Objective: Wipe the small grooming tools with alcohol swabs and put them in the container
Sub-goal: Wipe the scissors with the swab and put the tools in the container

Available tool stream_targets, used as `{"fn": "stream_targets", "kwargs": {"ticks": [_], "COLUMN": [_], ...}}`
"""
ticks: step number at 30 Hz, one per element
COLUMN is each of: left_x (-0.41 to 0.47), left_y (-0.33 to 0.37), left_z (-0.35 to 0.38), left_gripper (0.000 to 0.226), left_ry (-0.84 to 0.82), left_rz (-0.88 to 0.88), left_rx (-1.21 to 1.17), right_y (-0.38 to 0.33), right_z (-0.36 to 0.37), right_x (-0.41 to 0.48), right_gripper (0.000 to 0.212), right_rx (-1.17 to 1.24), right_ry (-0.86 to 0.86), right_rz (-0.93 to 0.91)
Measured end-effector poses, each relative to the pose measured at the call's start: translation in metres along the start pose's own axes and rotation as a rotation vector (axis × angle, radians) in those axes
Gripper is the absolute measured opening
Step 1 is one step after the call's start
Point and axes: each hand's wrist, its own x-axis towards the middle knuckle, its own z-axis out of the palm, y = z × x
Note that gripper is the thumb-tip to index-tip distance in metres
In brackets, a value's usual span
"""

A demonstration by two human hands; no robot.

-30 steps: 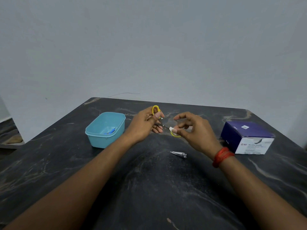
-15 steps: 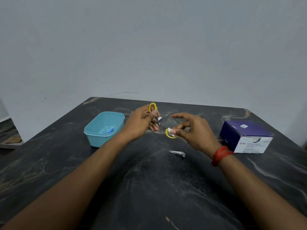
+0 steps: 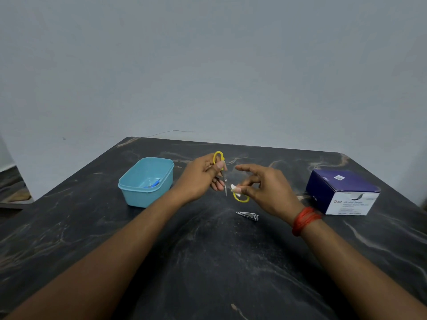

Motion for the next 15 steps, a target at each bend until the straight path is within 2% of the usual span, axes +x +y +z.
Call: {"fn": "stream_targets", "kwargs": {"ticks": [6, 15], "left_x": [-0.005, 0.003], "left_y": [0.006, 0.005], "left_z": [0.010, -0.004], "left_gripper": [0.022, 0.023], "left_ry": [-0.044, 0.047], "left_rz": [0.057, -0.008], "left_rx": [0.142, 0.010], "right_y": [-0.003, 0.001], "right_z": [0.006, -0.001], "right_x": [-0.002, 0.001], "right_gripper": [0.056, 0.049], "right_rx": [-0.076, 0.036], "right_ry": [0.009, 0.053], "right_rz": [-0.032, -0.011]}}
